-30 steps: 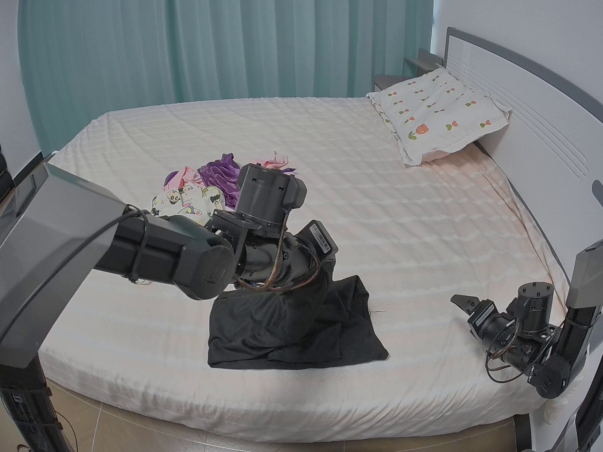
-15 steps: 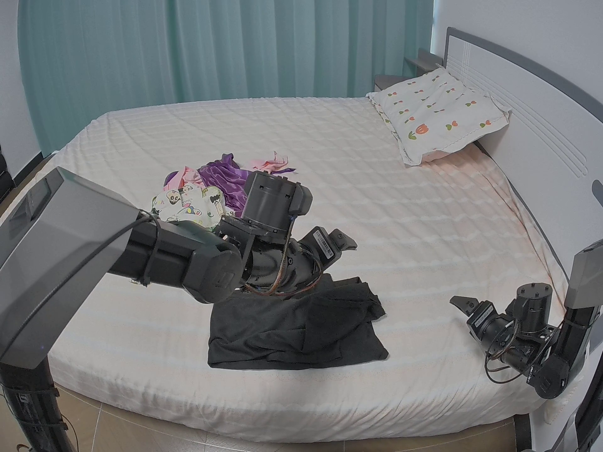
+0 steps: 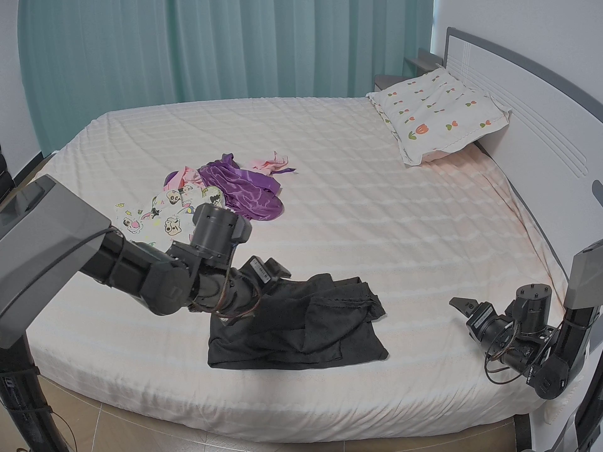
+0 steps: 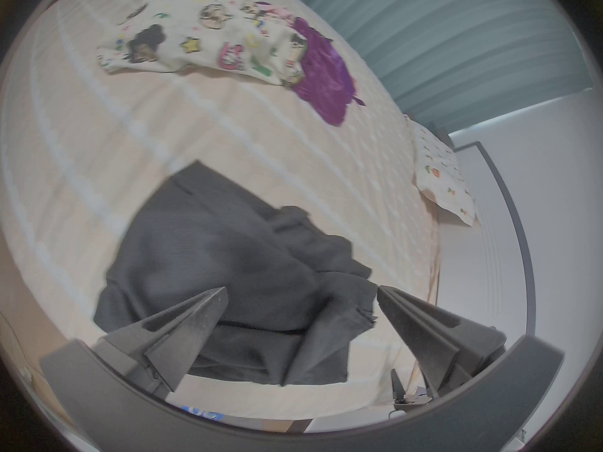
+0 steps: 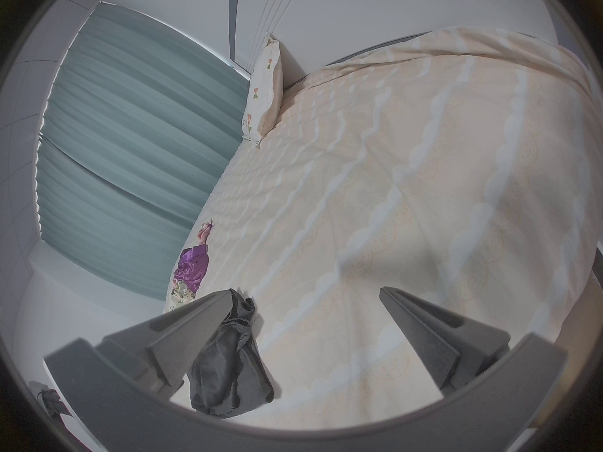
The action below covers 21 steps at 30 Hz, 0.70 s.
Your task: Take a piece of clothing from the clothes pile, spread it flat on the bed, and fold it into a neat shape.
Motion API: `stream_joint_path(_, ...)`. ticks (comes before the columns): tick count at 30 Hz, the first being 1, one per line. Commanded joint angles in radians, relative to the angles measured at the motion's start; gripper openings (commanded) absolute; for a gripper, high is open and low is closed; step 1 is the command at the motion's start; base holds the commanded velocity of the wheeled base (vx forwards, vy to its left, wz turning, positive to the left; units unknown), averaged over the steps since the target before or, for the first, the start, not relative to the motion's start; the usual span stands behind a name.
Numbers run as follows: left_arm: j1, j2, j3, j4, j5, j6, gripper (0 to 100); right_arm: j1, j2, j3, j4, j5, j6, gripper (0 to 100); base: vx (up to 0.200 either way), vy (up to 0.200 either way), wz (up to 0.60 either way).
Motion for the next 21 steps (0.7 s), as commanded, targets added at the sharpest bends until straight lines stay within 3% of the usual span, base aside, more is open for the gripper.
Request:
stream_joint_path(1, 0.107, -0.099, 0.175, -0.045, -0.014, -0.013, 100, 0.002, 0.013, 0.0, 0.0, -0.001, 0.001, 100, 0.0, 0.0, 0.0)
stream_joint_path(6, 0.154, -0.158, 0.306, -0.092, -0.011, -0.021, 100, 0.007, 0.027, 0.0, -0.002, -0.001, 0.003, 100, 0.0, 0.0, 0.0)
stream_joint_path(12, 0.174, -0.263, 0.398, -0.095, -0.022, -0.114, 100, 0.01, 0.035, -0.001, -0.002, 0.001, 0.003, 100, 0.0, 0.0, 0.0)
stream_joint_path(21, 0.203, -0.263, 0.421, -0.095, -0.034, -0.15, 100, 0.011, 0.064, 0.015, -0.069, 0.001, 0.003, 100, 0.0, 0.0, 0.0)
